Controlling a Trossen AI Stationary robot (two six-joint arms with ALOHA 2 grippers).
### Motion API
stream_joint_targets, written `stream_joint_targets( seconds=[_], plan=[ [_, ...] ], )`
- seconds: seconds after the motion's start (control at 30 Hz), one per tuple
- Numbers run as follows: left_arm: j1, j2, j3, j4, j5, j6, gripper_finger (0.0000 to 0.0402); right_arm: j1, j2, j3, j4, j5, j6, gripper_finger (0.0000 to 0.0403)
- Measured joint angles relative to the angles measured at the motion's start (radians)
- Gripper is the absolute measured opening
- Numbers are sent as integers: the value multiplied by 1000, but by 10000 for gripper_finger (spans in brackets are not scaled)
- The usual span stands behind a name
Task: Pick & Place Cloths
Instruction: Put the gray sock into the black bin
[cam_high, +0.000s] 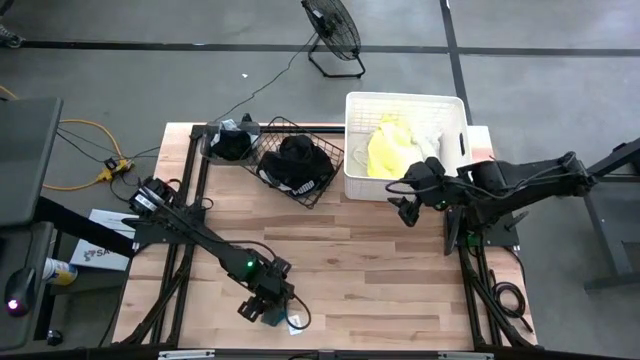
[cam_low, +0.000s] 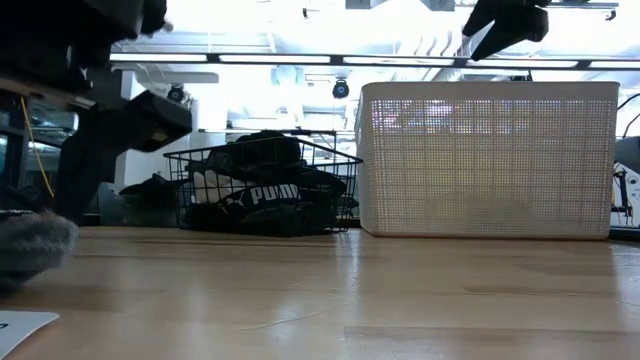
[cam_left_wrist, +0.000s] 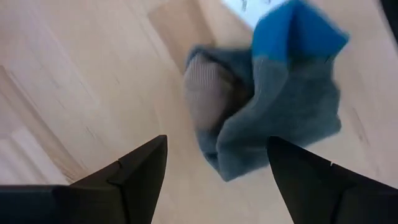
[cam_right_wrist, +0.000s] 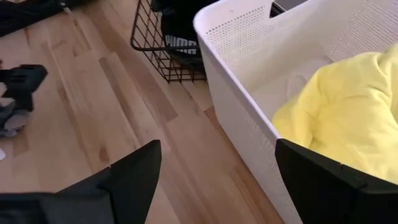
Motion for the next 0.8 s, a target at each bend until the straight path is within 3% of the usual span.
stream_joint_targets(
  seconds=[0.2, 0.3, 0.43, 0.73, 0.8],
  plan=[
    [-2, 13, -1, 33, -9, 3, 270, 21, 0, 0, 2, 17, 2, 307],
    [-1, 13, -2, 41, -21, 3, 249, 32, 0, 0, 3, 40, 5, 307],
    [1, 13, -4, 42, -23, 3, 193, 46, 0, 0, 4, 47, 6, 307],
    [1, 34, -4, 44, -26, 3, 27, 55, 0, 0, 1, 48, 23, 307],
    [1, 34, -4, 42, -14, -1, 9, 55, 0, 0, 1, 48, 23, 307]
  ],
)
